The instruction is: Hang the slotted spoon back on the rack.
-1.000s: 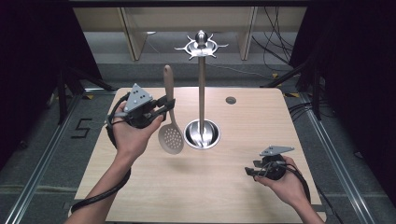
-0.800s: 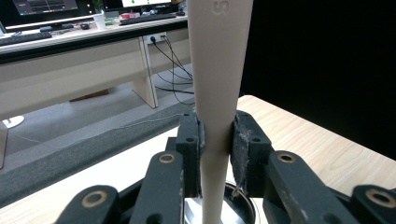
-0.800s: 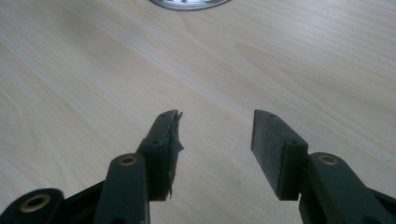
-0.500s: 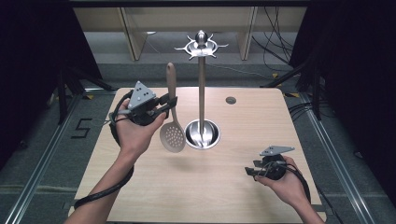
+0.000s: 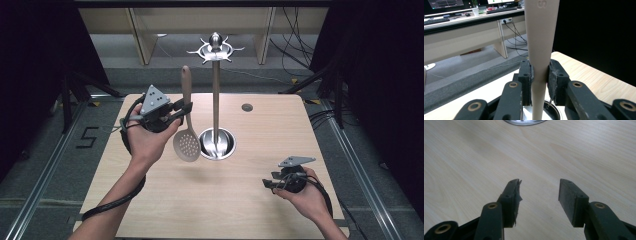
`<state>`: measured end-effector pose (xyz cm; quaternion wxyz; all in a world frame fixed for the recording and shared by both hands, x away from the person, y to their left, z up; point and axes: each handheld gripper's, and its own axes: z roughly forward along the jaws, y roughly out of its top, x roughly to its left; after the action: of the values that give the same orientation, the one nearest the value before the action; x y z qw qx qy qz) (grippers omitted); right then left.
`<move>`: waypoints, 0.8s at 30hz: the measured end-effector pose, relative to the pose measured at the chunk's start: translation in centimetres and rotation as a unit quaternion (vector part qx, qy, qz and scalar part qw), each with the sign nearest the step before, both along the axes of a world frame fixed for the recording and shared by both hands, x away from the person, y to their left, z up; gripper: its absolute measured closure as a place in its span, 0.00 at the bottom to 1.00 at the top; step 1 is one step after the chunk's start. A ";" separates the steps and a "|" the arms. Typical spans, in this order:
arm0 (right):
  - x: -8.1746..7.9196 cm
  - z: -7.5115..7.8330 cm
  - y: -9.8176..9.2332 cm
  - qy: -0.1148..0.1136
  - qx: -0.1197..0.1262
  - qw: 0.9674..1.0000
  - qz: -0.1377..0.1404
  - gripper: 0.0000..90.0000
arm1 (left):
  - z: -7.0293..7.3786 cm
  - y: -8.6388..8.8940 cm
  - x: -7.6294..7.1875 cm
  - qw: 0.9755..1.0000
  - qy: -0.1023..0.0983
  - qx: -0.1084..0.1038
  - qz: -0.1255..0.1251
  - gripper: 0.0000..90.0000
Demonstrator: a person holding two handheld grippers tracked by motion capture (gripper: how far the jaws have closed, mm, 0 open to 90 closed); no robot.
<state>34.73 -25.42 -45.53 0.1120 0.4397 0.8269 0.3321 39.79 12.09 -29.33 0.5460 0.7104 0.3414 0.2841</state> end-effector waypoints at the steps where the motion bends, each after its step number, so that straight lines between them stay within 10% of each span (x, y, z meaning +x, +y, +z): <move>1: 0.0 0.0 0.0 0.000 0.000 1.000 0.000 0.58 | 0.0 0.0 0.1 1.000 0.000 0.000 0.001 0.82; 24: 0.1 -0.1 -0.1 -0.009 -0.004 1.000 0.007 0.58 | 0.7 -1.4 0.7 1.000 0.001 0.001 -0.007 0.82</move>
<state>34.81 -25.57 -45.61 0.1189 0.4309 0.8301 0.3333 40.50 10.70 -28.59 0.5468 0.7138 0.3365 0.2798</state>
